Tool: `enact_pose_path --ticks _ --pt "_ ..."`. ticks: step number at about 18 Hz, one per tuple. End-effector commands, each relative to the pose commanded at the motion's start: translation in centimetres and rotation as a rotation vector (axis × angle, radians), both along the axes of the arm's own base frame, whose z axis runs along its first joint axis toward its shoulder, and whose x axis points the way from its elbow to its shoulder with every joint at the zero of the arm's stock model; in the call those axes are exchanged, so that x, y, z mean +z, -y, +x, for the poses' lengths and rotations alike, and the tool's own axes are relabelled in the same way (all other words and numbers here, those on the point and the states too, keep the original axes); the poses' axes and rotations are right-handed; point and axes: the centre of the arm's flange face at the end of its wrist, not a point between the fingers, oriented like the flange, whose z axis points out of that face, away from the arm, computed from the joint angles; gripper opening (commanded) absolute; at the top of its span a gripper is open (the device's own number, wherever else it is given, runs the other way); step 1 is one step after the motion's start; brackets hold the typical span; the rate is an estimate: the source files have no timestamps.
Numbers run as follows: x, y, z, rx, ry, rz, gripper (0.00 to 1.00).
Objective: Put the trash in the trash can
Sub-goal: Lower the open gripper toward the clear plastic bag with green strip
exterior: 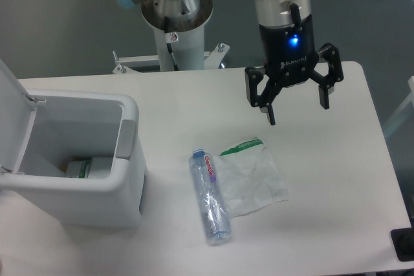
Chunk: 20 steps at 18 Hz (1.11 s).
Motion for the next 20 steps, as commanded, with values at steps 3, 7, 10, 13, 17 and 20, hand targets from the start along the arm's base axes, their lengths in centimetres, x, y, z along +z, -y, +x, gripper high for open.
enact_pose_path --ticks 3,7,10,13,17,20 --pt "-1.0 -0.2 -0.5 0.01 0.005 -0.027 1.0" --pt "-3.8 -0.7 -1.6 0.027 0.015 -0.08 1.0" --pt "-6.6 -2.3 -2.2 0.011 0.048 -0.104 1.0" --pt "-9.2 -3.1 -2.2 0.012 0.089 -0.126 1.0" --pt "-12.3 -3.5 -1.9 -0.039 0.122 -0.173 1.0" --pt "-15.6 -2.7 -3.0 -0.103 0.151 -0.231 1.0"
